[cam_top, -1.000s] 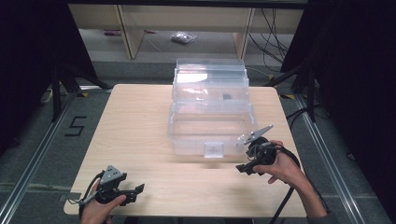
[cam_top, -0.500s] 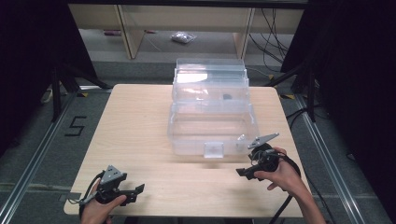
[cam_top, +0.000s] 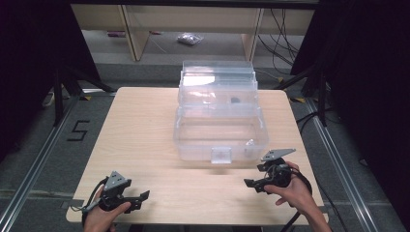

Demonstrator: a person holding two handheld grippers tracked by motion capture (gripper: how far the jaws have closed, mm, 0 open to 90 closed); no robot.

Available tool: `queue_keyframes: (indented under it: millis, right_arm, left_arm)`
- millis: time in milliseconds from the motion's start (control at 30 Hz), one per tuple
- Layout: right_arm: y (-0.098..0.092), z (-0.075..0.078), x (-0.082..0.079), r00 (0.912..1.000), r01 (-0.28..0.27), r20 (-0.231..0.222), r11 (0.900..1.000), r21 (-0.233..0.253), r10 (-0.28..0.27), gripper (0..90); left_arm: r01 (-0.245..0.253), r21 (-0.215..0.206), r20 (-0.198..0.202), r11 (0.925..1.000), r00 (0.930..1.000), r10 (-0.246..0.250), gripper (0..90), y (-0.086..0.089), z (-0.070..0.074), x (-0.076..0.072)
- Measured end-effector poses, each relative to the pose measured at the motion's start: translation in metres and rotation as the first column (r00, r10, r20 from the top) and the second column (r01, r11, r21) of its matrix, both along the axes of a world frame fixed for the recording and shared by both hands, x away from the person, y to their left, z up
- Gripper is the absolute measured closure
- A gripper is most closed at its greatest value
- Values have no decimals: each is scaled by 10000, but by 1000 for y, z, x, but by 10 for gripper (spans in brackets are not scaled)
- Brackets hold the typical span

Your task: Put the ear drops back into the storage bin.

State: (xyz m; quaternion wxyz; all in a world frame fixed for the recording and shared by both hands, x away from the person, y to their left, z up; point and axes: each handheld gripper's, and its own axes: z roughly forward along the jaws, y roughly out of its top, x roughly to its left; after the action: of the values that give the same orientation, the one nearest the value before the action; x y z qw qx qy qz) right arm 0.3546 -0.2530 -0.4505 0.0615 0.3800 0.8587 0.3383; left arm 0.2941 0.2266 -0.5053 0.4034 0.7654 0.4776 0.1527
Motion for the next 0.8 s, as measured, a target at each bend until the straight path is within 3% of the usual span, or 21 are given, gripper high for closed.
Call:
queue_keyframes:
  millis: [167,233,267,300,333,367,633,733,767,800]
  right_arm:
    - [3,-11,-6,9997,245,-32,9996,166,-244,209]
    - [2,-14,-7,9999,96,141,9999,75,-97,209]
    - [3,-17,-8,9996,190,207,9994,273,-195,209]
    - [5,-15,-12,9990,386,-217,9990,208,-382,209]
    - [4,-17,-11,9997,215,131,9996,168,-217,209]
    - [4,-19,-13,9995,139,291,9999,94,-142,209]
    - [6,-27,-23,9982,406,422,9989,240,-416,210]
    - [6,-31,-26,9968,340,719,9993,183,-352,210]
    - [7,-29,-29,9981,532,295,9986,73,-534,210]
    - [7,-31,-31,9970,352,686,9992,207,-366,209]
  left_arm:
    - [8,2,10,10000,10000,-8,162,0,0,0]
    - [17,-14,-42,10000,10000,-17,161,0,1,0]
    - [24,-1,-60,10000,10000,-24,161,0,1,0]
    - [66,37,-71,10000,10000,-66,161,0,1,0]
    - [6,-47,39,10000,10000,-6,161,0,0,0]
    - [161,40,-103,9999,9998,-160,161,0,1,0]
    - [164,92,-96,9998,9998,-163,161,0,1,-1]
    - [233,91,-47,9997,9997,-233,161,0,1,-1]
    - [228,80,-52,9997,9997,-227,161,0,1,-1]
    - [177,75,-70,9998,9998,-176,160,0,2,-1]
